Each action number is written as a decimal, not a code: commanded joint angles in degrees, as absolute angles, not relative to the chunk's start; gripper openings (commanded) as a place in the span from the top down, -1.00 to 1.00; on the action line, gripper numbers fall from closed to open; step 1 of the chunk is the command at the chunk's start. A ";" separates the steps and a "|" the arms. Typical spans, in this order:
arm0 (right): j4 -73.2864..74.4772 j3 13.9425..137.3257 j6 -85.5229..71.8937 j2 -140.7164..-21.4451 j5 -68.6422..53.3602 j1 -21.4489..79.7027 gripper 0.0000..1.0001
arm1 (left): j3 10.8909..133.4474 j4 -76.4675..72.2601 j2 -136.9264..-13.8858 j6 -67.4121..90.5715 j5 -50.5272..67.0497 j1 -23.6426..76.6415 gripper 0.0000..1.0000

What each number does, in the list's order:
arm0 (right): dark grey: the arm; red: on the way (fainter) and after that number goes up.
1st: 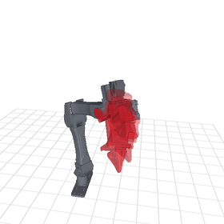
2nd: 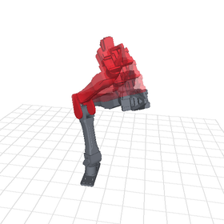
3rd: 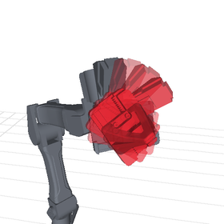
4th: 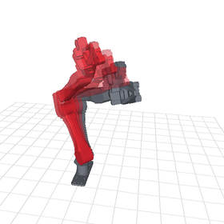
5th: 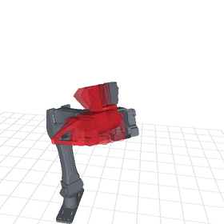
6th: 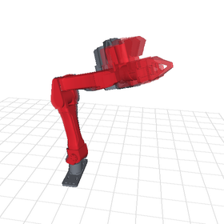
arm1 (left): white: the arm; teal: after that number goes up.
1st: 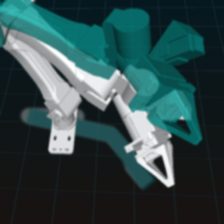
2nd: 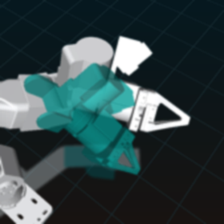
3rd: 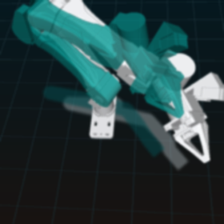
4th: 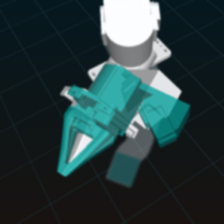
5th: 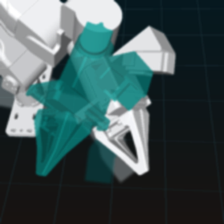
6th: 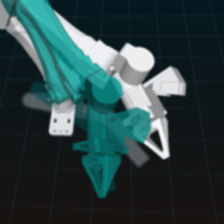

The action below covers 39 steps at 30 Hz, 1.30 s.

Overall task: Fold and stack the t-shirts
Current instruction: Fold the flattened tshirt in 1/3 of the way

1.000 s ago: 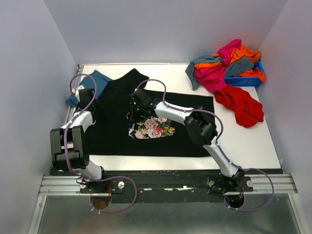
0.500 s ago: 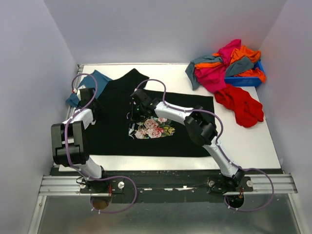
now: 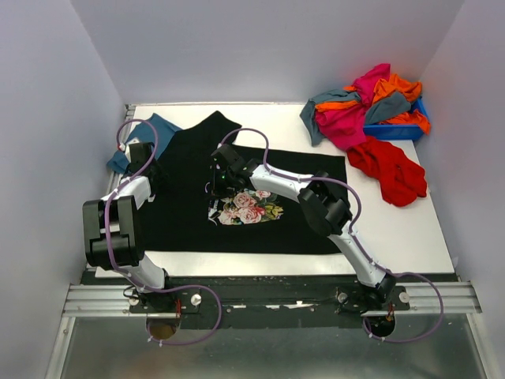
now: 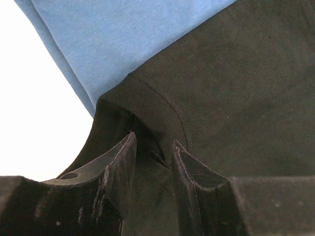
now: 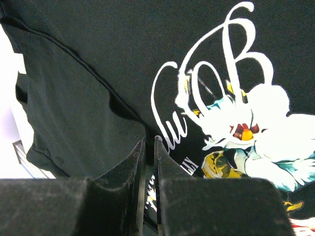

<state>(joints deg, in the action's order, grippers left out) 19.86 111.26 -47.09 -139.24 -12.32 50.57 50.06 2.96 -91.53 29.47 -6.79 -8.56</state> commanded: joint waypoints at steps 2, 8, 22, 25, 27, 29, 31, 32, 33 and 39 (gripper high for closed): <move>21.62 110.92 -46.67 -138.96 -10.99 51.24 0.66 | 48.69 4.31 -91.58 28.56 -6.24 -8.61 0.14; 21.45 110.30 -46.85 -138.60 -10.81 51.15 0.67 | 48.43 6.15 -91.49 28.83 -7.29 -8.18 0.15; 21.18 109.42 -47.02 -137.90 -10.90 51.15 0.85 | 50.18 7.12 -92.55 28.21 -5.36 -8.17 1.00; 21.09 109.07 -46.67 -137.20 -10.55 51.15 0.92 | 50.45 7.82 -90.80 28.30 -6.06 -8.09 1.00; 21.18 108.72 -46.58 -136.50 -10.37 51.15 0.93 | 50.45 8.17 -89.48 28.47 -6.33 -8.09 1.00; 21.09 108.46 -46.41 -135.79 -10.37 51.15 0.93 | 50.54 8.35 -88.25 28.83 -6.33 -8.09 1.00; 21.62 108.63 -46.06 -134.92 -9.94 51.15 0.94 | 50.71 8.70 -87.10 29.18 -6.59 -7.91 1.00; 21.88 108.46 -45.79 -134.48 -9.76 51.15 0.94 | 50.80 8.61 -86.32 29.44 -6.85 -7.82 1.00; 21.88 108.28 -45.53 -134.04 -9.49 51.24 0.94 | 50.80 8.70 -85.96 29.44 -6.86 -7.82 1.00; 22.15 107.67 -44.91 -132.98 -8.96 51.06 0.93 | 52.03 9.67 -84.64 29.35 -7.56 -7.65 1.00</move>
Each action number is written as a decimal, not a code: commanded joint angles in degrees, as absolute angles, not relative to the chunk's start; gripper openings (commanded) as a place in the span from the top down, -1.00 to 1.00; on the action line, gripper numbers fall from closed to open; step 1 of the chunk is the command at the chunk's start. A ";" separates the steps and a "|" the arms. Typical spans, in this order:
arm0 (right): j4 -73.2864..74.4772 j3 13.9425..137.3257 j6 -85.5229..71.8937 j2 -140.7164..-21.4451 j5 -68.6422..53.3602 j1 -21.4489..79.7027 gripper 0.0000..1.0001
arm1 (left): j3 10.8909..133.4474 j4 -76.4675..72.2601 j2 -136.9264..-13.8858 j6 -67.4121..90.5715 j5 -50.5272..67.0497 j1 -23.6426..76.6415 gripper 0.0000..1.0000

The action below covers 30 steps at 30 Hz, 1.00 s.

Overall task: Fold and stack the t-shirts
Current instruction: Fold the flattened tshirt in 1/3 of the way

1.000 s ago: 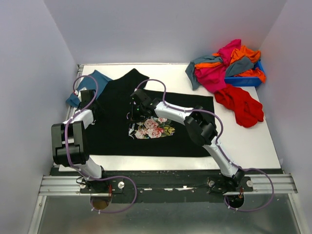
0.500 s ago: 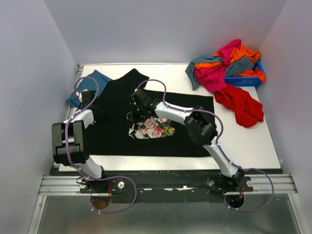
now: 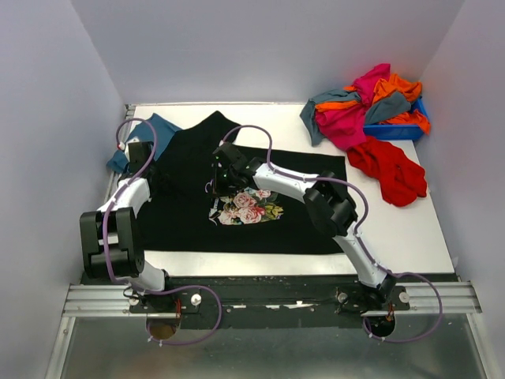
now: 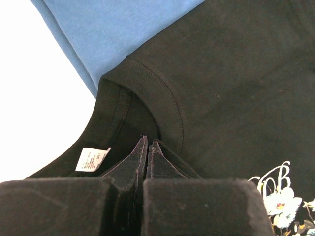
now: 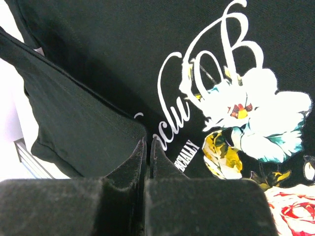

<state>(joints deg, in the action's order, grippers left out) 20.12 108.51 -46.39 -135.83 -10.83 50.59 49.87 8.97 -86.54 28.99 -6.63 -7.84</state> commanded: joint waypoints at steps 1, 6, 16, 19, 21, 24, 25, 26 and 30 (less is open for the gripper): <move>22.32 107.84 -44.91 -132.80 -9.05 51.06 0.93 | 52.29 9.75 -84.55 29.44 -7.47 -7.56 1.00; 23.64 109.51 -44.21 -132.63 -8.44 50.80 0.94 | 54.31 10.28 -84.72 29.44 -7.38 -7.47 1.00; 24.34 111.44 -43.77 -132.45 -8.44 48.78 0.94 | 60.11 11.69 -87.36 29.09 -7.82 -6.42 1.00; 24.70 112.15 -43.42 -132.36 -8.17 48.34 0.94 | 62.05 12.83 -88.50 28.74 -8.17 -6.42 1.00; 24.79 112.41 -43.16 -132.19 -7.91 47.82 0.94 | 62.58 12.74 -89.21 28.74 -8.17 -6.24 1.00; 25.05 112.94 -42.98 -132.01 -7.65 47.20 0.94 | 63.63 12.74 -90.44 28.65 -8.09 -5.80 1.00; 24.96 113.03 -42.89 -132.01 -7.65 46.94 0.94 | 63.98 12.74 -90.96 28.57 -8.26 -5.45 1.00; 25.05 113.29 -42.98 -132.01 -7.47 46.67 0.94 | 64.51 12.83 -91.49 28.30 -8.61 -5.10 1.00; 25.57 114.25 -42.45 -131.75 -7.39 45.88 0.94 | 66.53 13.88 -93.16 27.77 -9.84 -4.75 1.00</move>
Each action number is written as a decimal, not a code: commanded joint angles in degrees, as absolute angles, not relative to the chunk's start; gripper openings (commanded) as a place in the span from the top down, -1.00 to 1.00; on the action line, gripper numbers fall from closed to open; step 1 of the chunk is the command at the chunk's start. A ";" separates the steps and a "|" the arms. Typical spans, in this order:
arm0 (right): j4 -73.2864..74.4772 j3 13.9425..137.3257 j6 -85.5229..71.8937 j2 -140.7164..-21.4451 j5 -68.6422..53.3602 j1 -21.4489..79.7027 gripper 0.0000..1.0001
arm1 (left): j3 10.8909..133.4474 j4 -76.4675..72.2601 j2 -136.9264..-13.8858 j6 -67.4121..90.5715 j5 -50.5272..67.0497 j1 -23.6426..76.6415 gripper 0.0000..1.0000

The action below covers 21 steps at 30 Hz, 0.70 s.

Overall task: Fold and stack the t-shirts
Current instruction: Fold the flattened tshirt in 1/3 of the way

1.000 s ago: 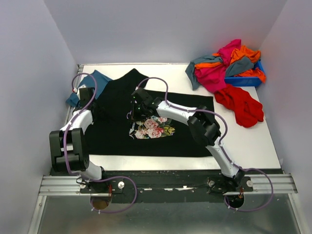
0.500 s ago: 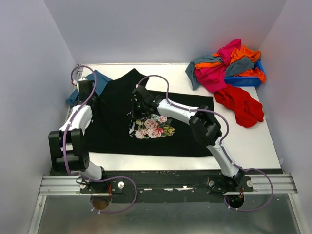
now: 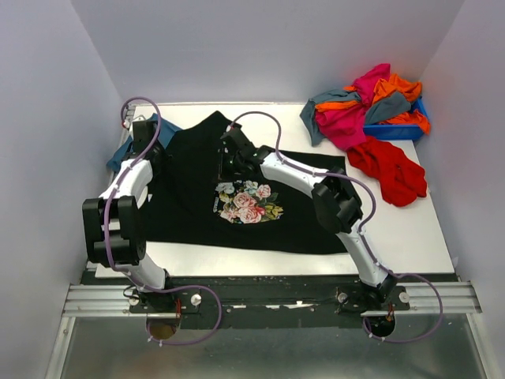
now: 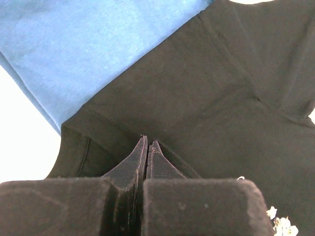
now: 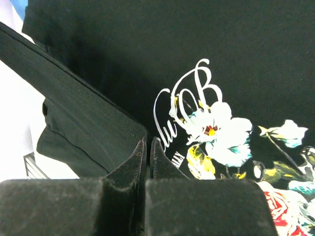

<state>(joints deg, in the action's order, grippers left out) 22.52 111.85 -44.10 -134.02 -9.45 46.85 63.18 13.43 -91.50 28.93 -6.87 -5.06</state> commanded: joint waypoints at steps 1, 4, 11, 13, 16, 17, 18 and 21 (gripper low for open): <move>25.66 114.61 -42.28 -131.66 -7.12 45.79 0.94 | 66.79 13.80 -93.60 27.69 -9.84 -4.75 1.00; 25.84 115.22 -41.66 -131.40 -6.68 45.70 0.93 | 67.85 13.89 -94.57 27.86 -9.93 -4.66 1.00; 28.30 119.79 -40.08 -132.89 -5.80 45.44 0.93 | 70.84 14.94 -96.94 27.16 -11.34 -4.57 1.00; 28.39 120.06 -39.73 -132.98 -5.36 45.44 0.93 | 71.54 14.94 -97.90 26.90 -11.60 -4.57 1.00; 28.48 120.58 -39.38 -132.89 -4.66 45.26 0.92 | 72.42 14.59 -99.14 26.98 -11.51 -4.57 1.00; 28.48 120.85 -39.20 -133.06 -4.75 45.18 0.92 | 72.77 14.50 -99.40 27.07 -11.43 -4.66 1.00; 28.48 121.11 -39.29 -133.15 -4.92 45.00 0.92 | 73.03 14.15 -99.75 27.16 -11.34 -4.57 1.00; 28.92 121.90 -39.11 -134.12 -5.01 44.83 0.92 | 74.35 13.54 -100.98 27.07 -10.99 -4.48 1.00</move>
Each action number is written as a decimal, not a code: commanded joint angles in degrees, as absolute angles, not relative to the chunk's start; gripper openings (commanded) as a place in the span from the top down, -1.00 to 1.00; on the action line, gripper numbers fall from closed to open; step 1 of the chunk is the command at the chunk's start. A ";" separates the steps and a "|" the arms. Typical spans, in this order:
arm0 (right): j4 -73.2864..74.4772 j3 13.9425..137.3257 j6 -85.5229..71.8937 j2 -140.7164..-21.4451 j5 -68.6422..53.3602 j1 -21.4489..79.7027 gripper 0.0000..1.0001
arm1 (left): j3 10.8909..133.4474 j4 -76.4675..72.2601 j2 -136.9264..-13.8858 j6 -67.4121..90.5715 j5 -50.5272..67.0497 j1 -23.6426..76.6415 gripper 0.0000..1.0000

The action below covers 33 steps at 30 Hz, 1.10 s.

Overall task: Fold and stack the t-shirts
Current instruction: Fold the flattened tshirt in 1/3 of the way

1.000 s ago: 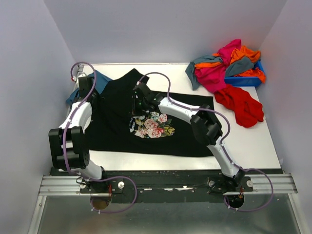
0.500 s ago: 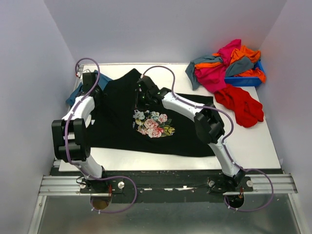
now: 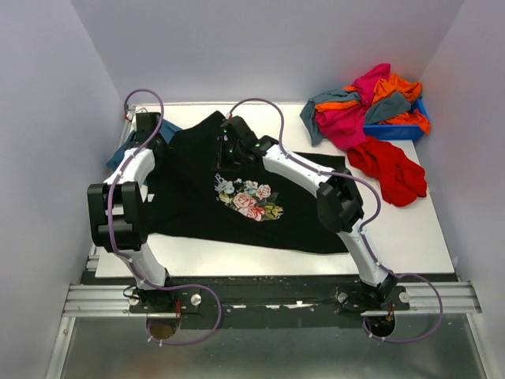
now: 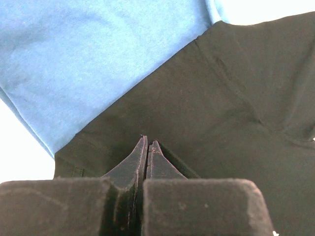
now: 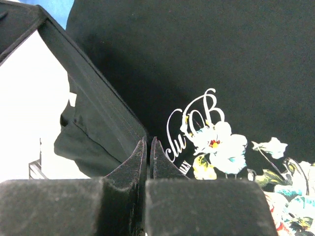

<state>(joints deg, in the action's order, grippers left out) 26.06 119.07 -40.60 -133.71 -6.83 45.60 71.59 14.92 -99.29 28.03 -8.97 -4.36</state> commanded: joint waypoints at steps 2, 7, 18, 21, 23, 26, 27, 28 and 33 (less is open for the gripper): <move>29.00 122.34 -39.46 -135.08 -5.45 44.74 0.92 | 75.84 13.71 -101.95 26.90 -11.16 -4.48 1.00; 28.13 122.61 -41.48 -137.19 -8.08 43.60 0.92 | 81.38 15.73 -105.81 26.37 -11.87 -4.13 1.00; 27.51 122.17 -42.36 -139.31 -8.00 41.92 0.47 | 87.36 16.78 -113.55 25.84 -11.78 -2.73 0.97; 27.86 120.51 -41.58 -137.56 -6.77 41.66 0.06 | 87.37 18.10 -113.56 26.19 -12.48 -2.46 0.36; 27.34 116.65 -41.31 -134.40 -5.28 41.48 0.06 | 84.13 15.40 -110.67 26.28 -11.96 -2.11 0.02; 25.67 108.22 -40.70 -127.73 -3.08 41.05 0.07 | 79.29 12.31 -103.73 27.59 -11.08 -1.41 -0.47; 25.23 104.45 -40.35 -124.83 -2.03 40.87 0.09 | 78.32 12.48 -102.06 27.60 -11.68 -0.62 -0.50; 24.44 100.15 -39.82 -122.19 -1.15 40.78 0.10 | 77.35 13.00 -100.21 27.60 -12.91 -0.18 -0.50; 22.68 78.18 -37.27 -105.59 4.82 39.47 0.21 | 69.19 16.25 -90.02 30.40 -18.44 4.21 -0.53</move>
